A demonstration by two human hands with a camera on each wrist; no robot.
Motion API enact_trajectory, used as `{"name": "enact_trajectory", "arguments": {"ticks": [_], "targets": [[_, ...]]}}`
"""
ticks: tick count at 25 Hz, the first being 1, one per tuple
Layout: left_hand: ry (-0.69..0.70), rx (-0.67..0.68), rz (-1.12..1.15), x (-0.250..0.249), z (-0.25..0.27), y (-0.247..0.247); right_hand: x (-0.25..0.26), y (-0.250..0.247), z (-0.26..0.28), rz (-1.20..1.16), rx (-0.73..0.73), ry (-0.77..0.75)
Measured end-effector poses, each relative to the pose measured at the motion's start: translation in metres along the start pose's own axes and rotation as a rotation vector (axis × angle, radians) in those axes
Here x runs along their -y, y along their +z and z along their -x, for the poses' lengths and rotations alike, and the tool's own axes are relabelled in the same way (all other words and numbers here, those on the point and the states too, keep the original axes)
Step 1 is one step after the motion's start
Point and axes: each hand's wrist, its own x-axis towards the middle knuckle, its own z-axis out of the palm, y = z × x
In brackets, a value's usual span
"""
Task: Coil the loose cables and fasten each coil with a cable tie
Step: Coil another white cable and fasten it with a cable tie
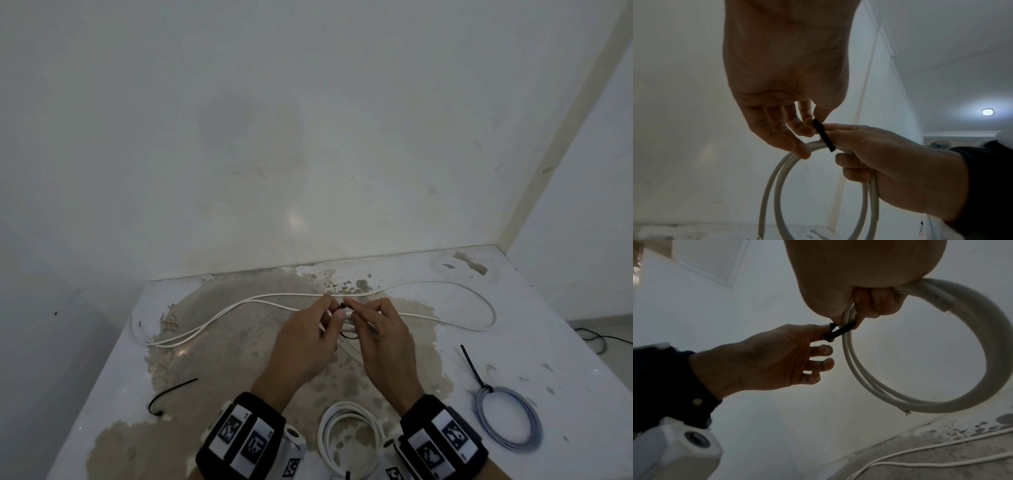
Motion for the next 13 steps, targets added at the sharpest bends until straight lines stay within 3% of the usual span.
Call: {"name": "enact_trajectory", "arguments": {"ticks": [10, 13], "targets": [[-0.086, 0.111, 0.153, -0.011, 0.002, 0.016, -0.007, -0.011, 0.006, 0.01, -0.017, -0.03], [-0.124, -0.01, 0.263, -0.02, 0.002, 0.026, -0.009, -0.018, 0.007, -0.016, -0.052, 0.024]]}}
